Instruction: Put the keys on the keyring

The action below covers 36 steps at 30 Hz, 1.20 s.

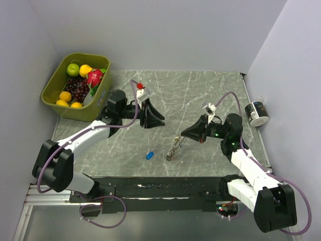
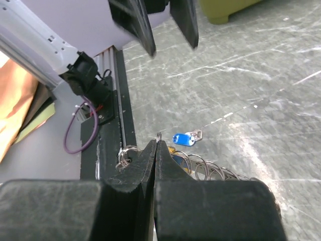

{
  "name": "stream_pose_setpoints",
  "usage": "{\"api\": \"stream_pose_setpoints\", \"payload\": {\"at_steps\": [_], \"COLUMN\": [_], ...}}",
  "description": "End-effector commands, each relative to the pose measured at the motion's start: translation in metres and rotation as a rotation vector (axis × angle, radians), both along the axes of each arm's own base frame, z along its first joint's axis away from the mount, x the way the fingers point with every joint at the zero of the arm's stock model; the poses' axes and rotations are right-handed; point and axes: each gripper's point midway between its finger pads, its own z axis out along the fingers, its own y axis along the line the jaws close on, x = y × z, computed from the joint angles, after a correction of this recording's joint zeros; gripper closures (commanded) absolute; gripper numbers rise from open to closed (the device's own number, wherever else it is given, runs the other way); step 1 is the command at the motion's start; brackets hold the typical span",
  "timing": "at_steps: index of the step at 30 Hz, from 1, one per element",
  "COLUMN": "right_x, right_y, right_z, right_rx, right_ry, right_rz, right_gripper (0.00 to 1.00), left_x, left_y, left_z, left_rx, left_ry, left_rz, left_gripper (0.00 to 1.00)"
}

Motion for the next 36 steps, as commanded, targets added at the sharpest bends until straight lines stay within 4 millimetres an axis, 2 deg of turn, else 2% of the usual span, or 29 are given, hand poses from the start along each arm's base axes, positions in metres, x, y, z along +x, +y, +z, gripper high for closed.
{"api": "stream_pose_setpoints", "payload": {"at_steps": [1, 5, 6, 10, 12, 14, 15, 17, 18, 20, 21, 22, 23, 24, 25, 29, 30, 32, 33, 34, 36], "right_x": [-0.006, -0.012, -0.012, -0.015, -0.018, -0.02, -0.02, -0.019, -0.018, -0.019, -0.018, -0.017, -0.016, -0.014, -0.012, -0.004, -0.002, 0.002, 0.002, 0.003, 0.006], "right_y": [0.002, 0.003, 0.004, 0.004, 0.004, 0.004, 0.004, 0.004, 0.004, 0.003, 0.003, 0.003, 0.003, 0.003, 0.003, 0.004, 0.004, 0.004, 0.004, 0.004, 0.005], "right_z": [0.045, 0.063, 0.065, 0.075, 0.081, 0.082, 0.084, 0.084, 0.084, 0.084, 0.086, 0.085, 0.086, 0.086, 0.086, 0.086, 0.087, 0.088, 0.088, 0.09, 0.092], "right_rx": [0.05, 0.083, 0.088, 0.107, 0.112, 0.116, 0.119, 0.115, 0.116, 0.117, 0.119, 0.118, 0.118, 0.117, 0.115, 0.109, 0.108, 0.109, 0.111, 0.113, 0.123], "right_ry": [-0.176, -0.252, -0.256, -0.307, -0.335, -0.352, -0.372, -0.385, -0.39, -0.407, -0.414, -0.418, -0.426, -0.427, -0.428, -0.423, -0.424, -0.439, -0.441, -0.442, -0.453], "right_rz": [0.062, 0.09, 0.098, 0.111, 0.127, 0.132, 0.131, 0.124, 0.117, 0.113, 0.107, 0.103, 0.098, 0.092, 0.081, 0.066, 0.061, 0.049, 0.05, 0.051, 0.05], "right_gripper": [1.0, 1.0, 1.0, 1.0, 1.0, 1.0, 1.0, 1.0, 1.0, 1.0, 1.0, 1.0, 1.0, 1.0, 1.0, 1.0, 1.0, 1.0, 1.0, 1.0, 1.0], "left_x": [-0.034, -0.039, -0.04, -0.042, -0.034, -0.024, -0.017, -0.005, 0.008, 0.016, 0.031, 0.034, 0.04, 0.056, 0.06, 0.079, 0.081, 0.085, 0.083, 0.077, 0.06], "left_y": [0.007, 0.007, 0.007, 0.008, 0.006, 0.005, 0.003, 0.003, 0.003, 0.002, 0.001, 0.004, 0.005, 0.01, 0.014, 0.035, 0.04, 0.054, 0.059, 0.062, 0.055], "left_z": [0.047, 0.062, 0.063, 0.068, 0.065, 0.068, 0.057, 0.06, 0.047, 0.055, 0.061, 0.049, 0.049, 0.054, 0.046, 0.047, 0.043, 0.053, 0.047, 0.057, 0.064], "left_rx": [-0.169, -0.246, -0.26, -0.32, -0.318, -0.325, -0.279, -0.242, -0.185, -0.143, -0.131, -0.057, -0.032, -0.011, 0.031, 0.043, 0.04, -0.002, -0.014, -0.055, -0.119], "left_ry": [-0.081, -0.084, -0.081, -0.052, -0.02, -0.05, 0.013, -0.061, -0.005, -0.102, -0.12, -0.125, -0.135, -0.149, -0.127, -0.107, -0.092, -0.082, -0.068, -0.081, -0.108], "left_rz": [-0.163, -0.185, -0.189, -0.183, -0.146, -0.086, -0.048, 0.027, 0.11, 0.185, 0.289, 0.33, 0.375, 0.502, 0.544, 0.72, 0.754, 0.839, 0.858, 0.848, 0.733], "left_gripper": [0.5, 0.44, 0.28, 0.11, 0.0, 0.04, 0.04, 0.03, 0.04, 0.04, 0.04, 0.04, 0.04, 0.04, 0.04, 0.04, 0.04, 0.04, 0.04, 0.04, 0.03]}}
